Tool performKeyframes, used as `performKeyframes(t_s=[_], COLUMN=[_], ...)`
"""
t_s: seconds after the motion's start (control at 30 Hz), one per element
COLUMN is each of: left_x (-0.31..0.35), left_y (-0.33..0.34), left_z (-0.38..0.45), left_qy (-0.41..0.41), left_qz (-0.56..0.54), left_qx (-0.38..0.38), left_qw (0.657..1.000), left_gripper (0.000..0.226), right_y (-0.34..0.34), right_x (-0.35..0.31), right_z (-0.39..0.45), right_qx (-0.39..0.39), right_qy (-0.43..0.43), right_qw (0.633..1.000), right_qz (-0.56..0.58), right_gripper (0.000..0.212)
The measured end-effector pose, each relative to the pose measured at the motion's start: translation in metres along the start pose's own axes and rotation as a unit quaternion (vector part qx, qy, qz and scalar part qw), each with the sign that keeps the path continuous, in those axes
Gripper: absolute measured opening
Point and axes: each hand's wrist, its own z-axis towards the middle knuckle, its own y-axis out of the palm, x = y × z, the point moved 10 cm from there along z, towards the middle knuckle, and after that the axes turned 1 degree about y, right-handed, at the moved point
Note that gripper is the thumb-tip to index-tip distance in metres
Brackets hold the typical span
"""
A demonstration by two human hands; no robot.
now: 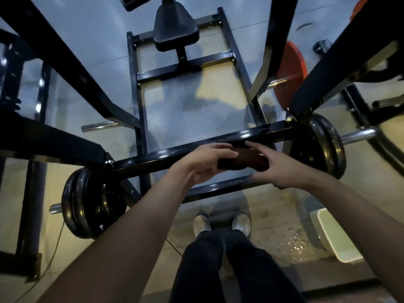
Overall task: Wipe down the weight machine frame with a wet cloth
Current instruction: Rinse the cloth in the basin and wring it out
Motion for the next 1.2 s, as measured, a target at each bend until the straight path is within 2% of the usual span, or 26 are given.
performKeyframes(t_s=[0.07, 0.1, 0.17, 0.23, 0.3, 0.43, 0.5, 0.57, 0.67, 0.77, 0.83, 0.87, 0.93, 1.03, 1.13, 1.2], left_x=[0.001, 0.002, 0.003, 0.005, 0.0, -0.037, -0.066, -0.095, -0.134, -0.17, -0.2, -0.214, -0.247, -0.302, -0.36, -0.387], left_y=[0.02, 0.032, 0.054, 0.083, 0.126, 0.214, 0.264, 0.302, 0.351, 0.389, 0.413, 0.422, 0.441, 0.459, 0.452, 0.446], left_z=[0.009, 0.013, 0.018, 0.021, 0.022, 0.019, 0.009, -0.002, -0.015, -0.015, -0.001, 0.008, 0.029, 0.074, 0.127, 0.147], left_qy=[-0.011, -0.012, -0.018, -0.011, 0.018, 0.049, 0.099, 0.151, 0.239, 0.303, 0.321, 0.328, 0.337, 0.317, 0.23, 0.204], left_qz=[0.049, 0.085, 0.165, 0.255, 0.38, 0.532, 0.64, 0.735, 0.798, 0.835, 0.855, 0.859, 0.859, 0.859, 0.844, 0.823], left_qx=[-0.033, -0.051, -0.079, -0.135, -0.209, -0.267, -0.32, -0.338, -0.35, -0.339, -0.324, -0.32, -0.32, -0.319, -0.351, -0.381], left_qw=[0.998, 0.995, 0.983, 0.957, 0.901, 0.802, 0.692, 0.568, 0.427, 0.31, 0.248, 0.23, 0.216, 0.243, 0.334, 0.368], left_gripper=[0.044, 0.043, 0.037, 0.031, 0.028, 0.032, 0.039, 0.057, 0.053, 0.05, 0.047, 0.045, 0.044, 0.046, 0.05, 0.052], right_y=[-0.004, -0.008, -0.023, -0.042, -0.056, -0.058, -0.052, -0.047, -0.042, -0.032, -0.025, -0.022, -0.015, 0.001, 0.031, 0.047], right_x=[0.01, 0.02, 0.04, 0.055, 0.071, 0.12, 0.147, 0.177, 0.21, 0.245, 0.28, 0.3, 0.346, 0.423, 0.495, 0.529], right_z=[-0.008, -0.014, -0.031, -0.053, -0.087, -0.157, -0.197, -0.234, -0.283, -0.32, -0.333, -0.336, -0.341, -0.344, -0.334, -0.32], right_qx=[0.013, 0.026, 0.076, 0.139, 0.192, 0.246, 0.278, 0.312, 0.35, 0.356, 0.343, 0.334, 0.332, 0.365, 0.375, 0.372], right_qy=[0.01, 0.019, 0.05, 0.079, 0.113, 0.201, 0.236, 0.267, 0.291, 0.313, 0.331, 0.339, 0.348, 0.344, 0.377, 0.38], right_qw=[1.0, 0.999, 0.995, 0.984, 0.971, 0.942, 0.925, 0.908, 0.888, 0.878, 0.874, 0.874, 0.874, 0.865, 0.841, 0.834], right_qz=[-0.018, -0.017, -0.035, -0.076, -0.088, -0.11, -0.103, -0.087, -0.059, -0.07, -0.094, -0.098, -0.063, 0.029, 0.097, 0.145], right_gripper=[0.097, 0.089, 0.057, 0.038, 0.03, 0.025, 0.025, 0.028, 0.032, 0.02, 0.021, 0.024, 0.031, 0.039, 0.036, 0.042])
